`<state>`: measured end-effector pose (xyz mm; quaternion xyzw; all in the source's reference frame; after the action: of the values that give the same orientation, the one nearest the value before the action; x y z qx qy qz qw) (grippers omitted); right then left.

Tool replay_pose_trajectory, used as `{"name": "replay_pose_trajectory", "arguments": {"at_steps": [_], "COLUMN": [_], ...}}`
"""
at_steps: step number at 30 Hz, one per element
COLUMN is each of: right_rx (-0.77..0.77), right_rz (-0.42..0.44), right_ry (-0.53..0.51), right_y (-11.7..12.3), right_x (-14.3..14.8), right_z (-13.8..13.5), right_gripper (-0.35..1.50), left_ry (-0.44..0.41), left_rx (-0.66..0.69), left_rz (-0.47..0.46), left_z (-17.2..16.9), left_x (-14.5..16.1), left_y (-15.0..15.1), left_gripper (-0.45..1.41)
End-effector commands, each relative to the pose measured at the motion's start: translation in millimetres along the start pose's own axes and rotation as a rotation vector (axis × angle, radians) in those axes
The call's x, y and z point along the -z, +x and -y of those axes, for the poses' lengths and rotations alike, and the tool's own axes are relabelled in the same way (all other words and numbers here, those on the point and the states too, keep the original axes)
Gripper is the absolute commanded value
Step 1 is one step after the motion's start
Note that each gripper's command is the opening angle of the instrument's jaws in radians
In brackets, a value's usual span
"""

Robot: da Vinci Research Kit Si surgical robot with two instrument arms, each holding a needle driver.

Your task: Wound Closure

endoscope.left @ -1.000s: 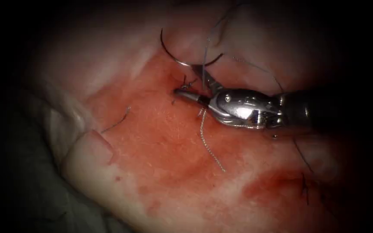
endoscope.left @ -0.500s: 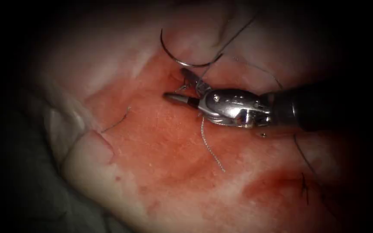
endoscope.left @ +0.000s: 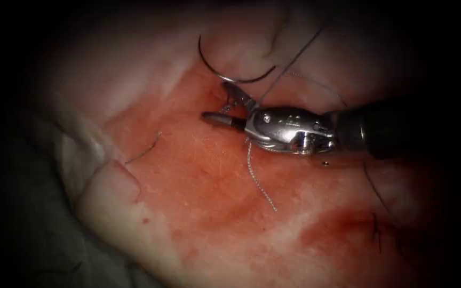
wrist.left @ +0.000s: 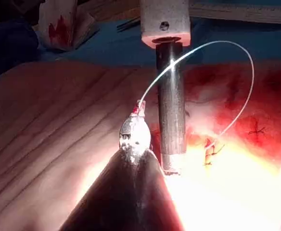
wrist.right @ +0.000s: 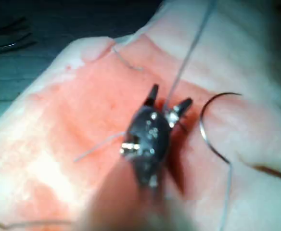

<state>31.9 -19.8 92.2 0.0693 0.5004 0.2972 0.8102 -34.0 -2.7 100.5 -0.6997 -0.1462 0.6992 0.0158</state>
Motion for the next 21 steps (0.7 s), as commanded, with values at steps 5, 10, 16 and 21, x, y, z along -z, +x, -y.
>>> {"name": "replay_pose_trajectory", "arguments": {"at_steps": [5, 10, 16, 21], "right_rx": [0.0, 0.001, -0.001, 0.045], "right_rz": [-0.001, -0.002, -0.049, -0.054], "right_ry": [0.004, 0.049, 0.029, 0.001], "right_y": [-0.4, -0.3, 1.0, 2.0], "right_x": [-0.6, -0.1, 1.3, 2.8], "right_z": [0.7, 0.9, 0.0, -0.8], "right_gripper": [1.21, -0.05, -0.35, -0.35], "left_ry": [0.002, 0.002, 0.001, -0.001], "left_rx": [0.0, 0.0, -0.001, -0.002], "left_rz": [-0.001, -0.002, -0.002, -0.002], "left_z": [0.7, 0.8, 0.8, 0.6], "left_x": [-0.5, -0.5, -0.6, -0.4], "left_y": [-0.4, -0.5, -0.5, -0.5], "left_gripper": [-0.45, -0.45, -0.45, -0.45]}}
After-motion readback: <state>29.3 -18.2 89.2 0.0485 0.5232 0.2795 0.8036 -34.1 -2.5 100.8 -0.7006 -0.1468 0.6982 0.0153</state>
